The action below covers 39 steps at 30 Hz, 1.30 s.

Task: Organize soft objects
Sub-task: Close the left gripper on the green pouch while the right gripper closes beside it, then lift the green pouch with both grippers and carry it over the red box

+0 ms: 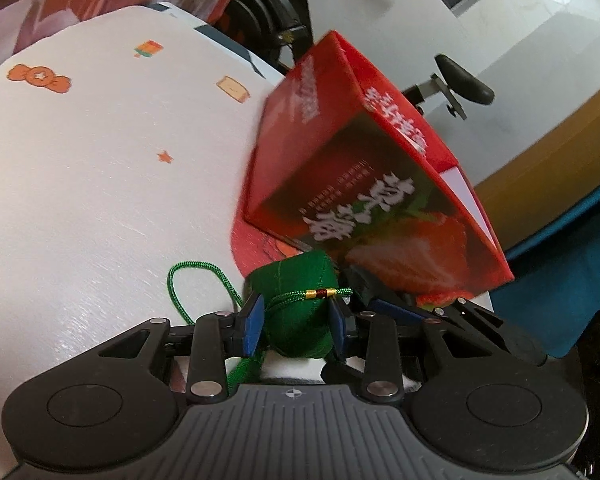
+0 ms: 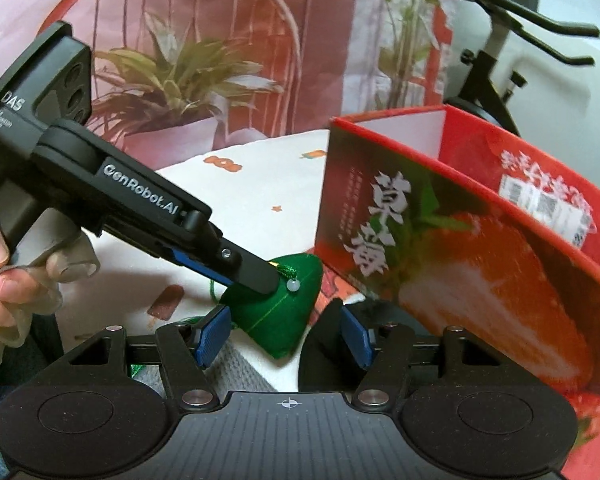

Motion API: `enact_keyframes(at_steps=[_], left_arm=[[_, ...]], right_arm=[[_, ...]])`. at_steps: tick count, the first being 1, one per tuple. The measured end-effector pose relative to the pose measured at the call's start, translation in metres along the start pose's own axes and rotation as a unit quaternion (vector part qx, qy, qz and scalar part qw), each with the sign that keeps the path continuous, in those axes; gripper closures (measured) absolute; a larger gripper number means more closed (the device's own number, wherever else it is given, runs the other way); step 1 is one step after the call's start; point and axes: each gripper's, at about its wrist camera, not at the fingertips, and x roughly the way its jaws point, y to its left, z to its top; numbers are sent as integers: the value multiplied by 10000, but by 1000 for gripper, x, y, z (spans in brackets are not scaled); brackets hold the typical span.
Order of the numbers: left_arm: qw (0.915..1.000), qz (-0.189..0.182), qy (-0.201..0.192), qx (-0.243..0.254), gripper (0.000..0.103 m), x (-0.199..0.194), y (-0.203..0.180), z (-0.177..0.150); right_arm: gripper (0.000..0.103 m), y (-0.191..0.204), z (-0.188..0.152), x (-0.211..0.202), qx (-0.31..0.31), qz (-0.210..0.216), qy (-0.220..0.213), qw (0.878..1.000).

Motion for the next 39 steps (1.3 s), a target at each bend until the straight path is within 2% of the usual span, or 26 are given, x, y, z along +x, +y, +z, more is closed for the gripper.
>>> enact_keyframes(at_steps=[12,15,17,20,27,34,39], left_arm=[[9998,-41,-83,-188,66,1,13,4],[9997,-75,-87,-194,66,2,13,4],[9998,-54,-92,-144,67,2,10,3],[9998,12,-157,-156,67,-1,3,0],[9988,-76,-474,18,67,-25,-25,-5],[9950,-161,-842,522,67,-54,-68,7],[9915,-148,-902,923,67,-60,-105,23]], right_arm=[[45,-2,13,41,-192,256,184,9993],[44,3,11,43,-201,182,158,9995],[49,3,10,41,-122,134,103,9998],[50,7,7,30,6,67,-62,10000],[51,12,12,-11,-127,-100,-580,9982],[52,7,32,-53,-325,-328,-1133,9925],[52,-12,45,-78,-399,-469,-1427,9878]])
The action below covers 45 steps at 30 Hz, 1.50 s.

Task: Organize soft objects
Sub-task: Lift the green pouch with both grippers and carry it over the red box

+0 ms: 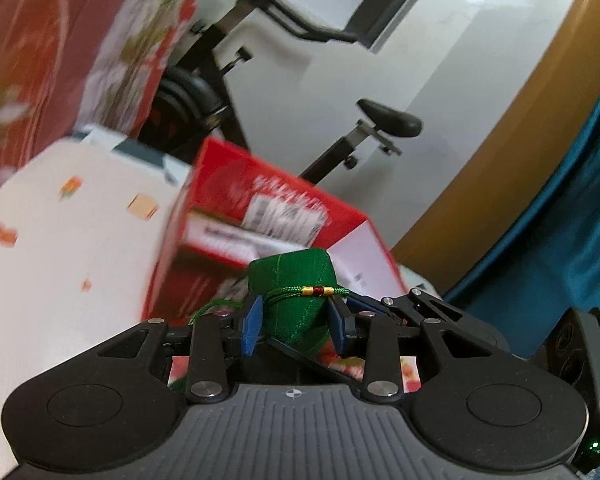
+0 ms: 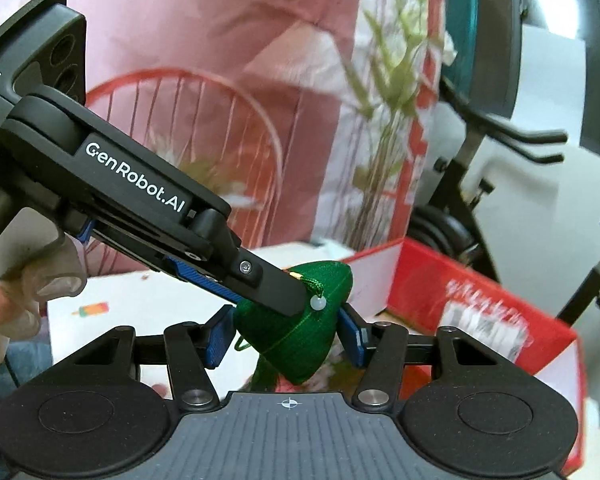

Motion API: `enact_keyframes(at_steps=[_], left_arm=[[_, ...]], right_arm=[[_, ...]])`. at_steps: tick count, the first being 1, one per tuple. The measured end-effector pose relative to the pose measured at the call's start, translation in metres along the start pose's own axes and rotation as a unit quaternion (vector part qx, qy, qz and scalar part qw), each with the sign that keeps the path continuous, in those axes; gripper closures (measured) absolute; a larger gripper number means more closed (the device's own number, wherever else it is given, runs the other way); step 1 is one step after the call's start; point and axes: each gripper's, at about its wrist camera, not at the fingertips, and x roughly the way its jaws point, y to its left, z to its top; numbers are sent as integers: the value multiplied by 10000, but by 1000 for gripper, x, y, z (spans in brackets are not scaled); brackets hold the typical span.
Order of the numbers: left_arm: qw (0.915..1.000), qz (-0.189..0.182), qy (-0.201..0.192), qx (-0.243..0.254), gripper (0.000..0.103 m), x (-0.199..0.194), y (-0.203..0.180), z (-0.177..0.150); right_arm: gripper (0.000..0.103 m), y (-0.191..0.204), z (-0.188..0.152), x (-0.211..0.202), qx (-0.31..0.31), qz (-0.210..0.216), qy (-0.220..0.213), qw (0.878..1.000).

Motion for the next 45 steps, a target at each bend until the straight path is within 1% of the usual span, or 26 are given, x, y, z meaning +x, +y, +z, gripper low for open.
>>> enact_keyframes(at_steps=[2,5,9,17,21,24,27,32,34,37,41,45], left_arm=[[9999,-47,-94,112,67,1,-12,9],[9993,-214,-291,134,67,2,-23,20],[9979,-343,-498,239,67,6,-35,35],[9961,-356,-717,364,66,18,-43,73],[9954,-324,-799,422,66,26,-46,90],[9962,-346,-739,311,66,40,-41,94],[9977,-314,-561,207,66,60,-34,93],[9997,-196,-79,102,66,101,-19,91],[9998,-143,116,55,66,117,-11,88],[9995,-68,301,64,66,135,-3,85],[9991,-42,415,66,66,150,6,83],[9991,3,415,79,66,156,7,85]], right_arm=[[52,-11,11,-5,-119,-76,-77,9999],[52,-24,27,-11,-297,-195,-174,9992],[52,-42,46,-6,-574,-324,-288,9974],[52,-72,84,20,-938,-590,-553,9923],[52,-85,90,32,-949,-600,-557,9921],[52,-96,84,45,-925,-597,-409,9931],[52,-109,71,62,-751,-548,-198,9955],[52,-128,43,91,-325,-444,259,9981],[52,-134,35,102,-191,-402,460,9980],[52,-143,25,116,36,-347,798,9962],[52,-148,22,129,228,-399,1151,9923],[51,-148,22,133,334,-634,1371,9880]])
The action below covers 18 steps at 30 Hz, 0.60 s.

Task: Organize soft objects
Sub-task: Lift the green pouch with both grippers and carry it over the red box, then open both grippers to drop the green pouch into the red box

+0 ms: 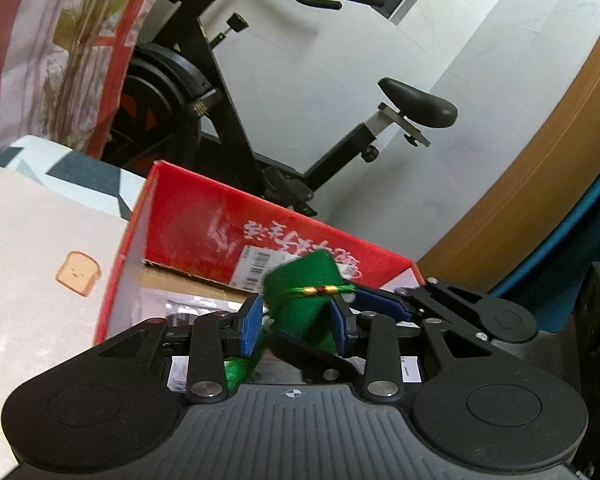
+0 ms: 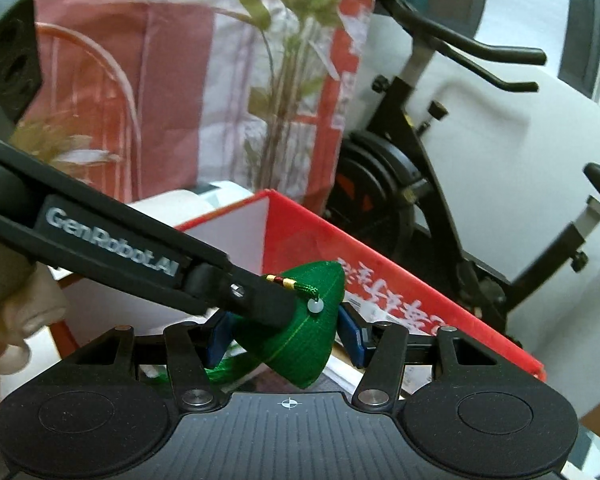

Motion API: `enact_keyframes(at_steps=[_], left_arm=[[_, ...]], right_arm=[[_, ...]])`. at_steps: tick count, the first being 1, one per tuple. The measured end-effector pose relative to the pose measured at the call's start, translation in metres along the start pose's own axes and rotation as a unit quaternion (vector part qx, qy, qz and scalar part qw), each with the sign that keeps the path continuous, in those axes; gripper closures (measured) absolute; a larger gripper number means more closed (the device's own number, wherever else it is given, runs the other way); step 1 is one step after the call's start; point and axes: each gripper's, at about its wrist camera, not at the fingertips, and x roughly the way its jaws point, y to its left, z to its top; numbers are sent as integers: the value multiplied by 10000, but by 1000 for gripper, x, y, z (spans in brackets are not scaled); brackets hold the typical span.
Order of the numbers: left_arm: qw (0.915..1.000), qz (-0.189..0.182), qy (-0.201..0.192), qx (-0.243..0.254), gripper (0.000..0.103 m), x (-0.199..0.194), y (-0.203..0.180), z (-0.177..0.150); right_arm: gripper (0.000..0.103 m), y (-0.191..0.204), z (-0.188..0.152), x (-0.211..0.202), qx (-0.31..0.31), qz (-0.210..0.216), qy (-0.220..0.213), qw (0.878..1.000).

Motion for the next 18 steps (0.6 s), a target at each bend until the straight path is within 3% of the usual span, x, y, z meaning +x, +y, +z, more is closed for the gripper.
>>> enact_keyframes(at_steps=[10,18], left_arm=[[9990,317,-330,22,66,-30,12,2],[9979,400,-427,288,66,-58,1,-15]], right_arm=[[45,-10,-13,-14,457,-549,169,9973],[42,-16,-34,-67,867,-716,-103,9936]])
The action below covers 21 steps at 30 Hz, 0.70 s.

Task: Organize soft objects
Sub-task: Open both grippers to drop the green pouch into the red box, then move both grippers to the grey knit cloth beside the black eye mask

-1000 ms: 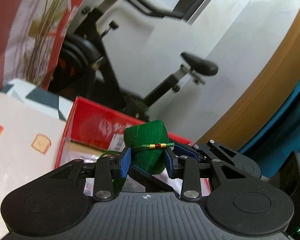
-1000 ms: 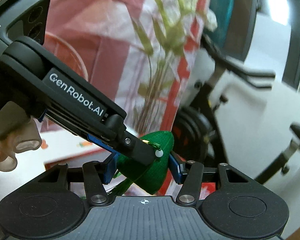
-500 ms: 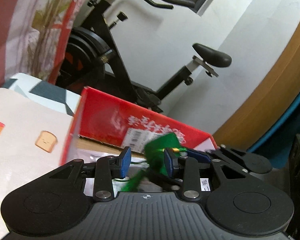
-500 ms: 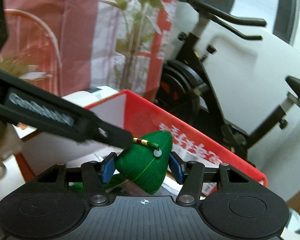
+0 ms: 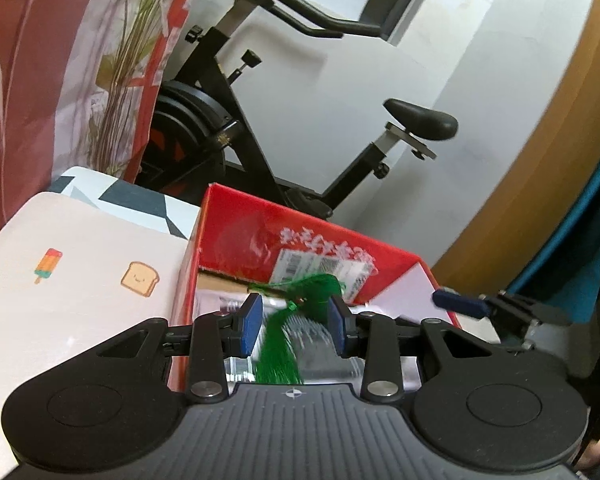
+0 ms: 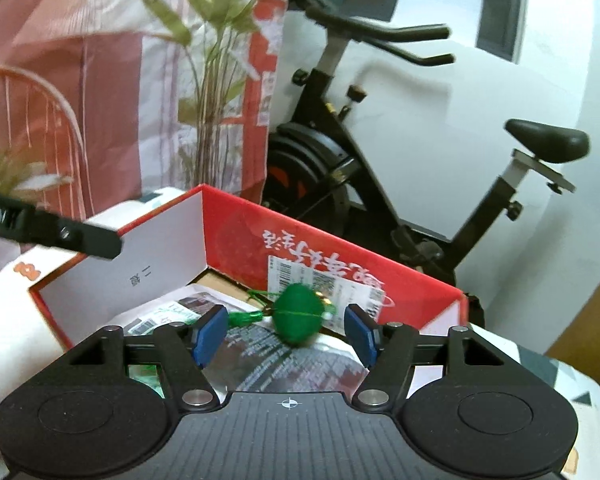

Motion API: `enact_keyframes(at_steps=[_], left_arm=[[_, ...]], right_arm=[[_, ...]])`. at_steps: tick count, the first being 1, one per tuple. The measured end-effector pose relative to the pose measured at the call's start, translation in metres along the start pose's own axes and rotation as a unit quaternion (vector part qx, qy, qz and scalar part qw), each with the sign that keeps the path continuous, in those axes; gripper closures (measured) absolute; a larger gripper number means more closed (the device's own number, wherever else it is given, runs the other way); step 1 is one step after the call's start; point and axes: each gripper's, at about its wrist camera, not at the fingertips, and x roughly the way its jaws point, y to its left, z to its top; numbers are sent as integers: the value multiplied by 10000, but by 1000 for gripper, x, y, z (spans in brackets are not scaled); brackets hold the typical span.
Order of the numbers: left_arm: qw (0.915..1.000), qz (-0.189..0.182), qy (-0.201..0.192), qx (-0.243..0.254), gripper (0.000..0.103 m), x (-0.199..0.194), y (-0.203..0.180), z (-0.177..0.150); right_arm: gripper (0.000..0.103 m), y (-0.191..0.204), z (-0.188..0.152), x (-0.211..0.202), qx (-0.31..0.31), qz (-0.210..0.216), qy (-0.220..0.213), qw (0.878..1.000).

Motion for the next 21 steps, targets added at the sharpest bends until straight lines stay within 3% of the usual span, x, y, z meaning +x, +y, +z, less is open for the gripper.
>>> enact_keyframes(at_steps=[9,15,19,21], left_arm=[[9992,70,61,381,66,-42,-12,-42],[9987,131,286,401,64,-62,-14,-79],[9974,180,550,432,48,-70,-12,-110],[9965,227,682,434,47,-73,-8,-123]], right_arm=[[42,-6,-41,-66,598,57,-536,9968],[42,1,-74,-99,739,53,-613,9954],[42,9,-101,-114,769,19,-474,9959],[42,13,-117,-119,785,24,-332,9964]])
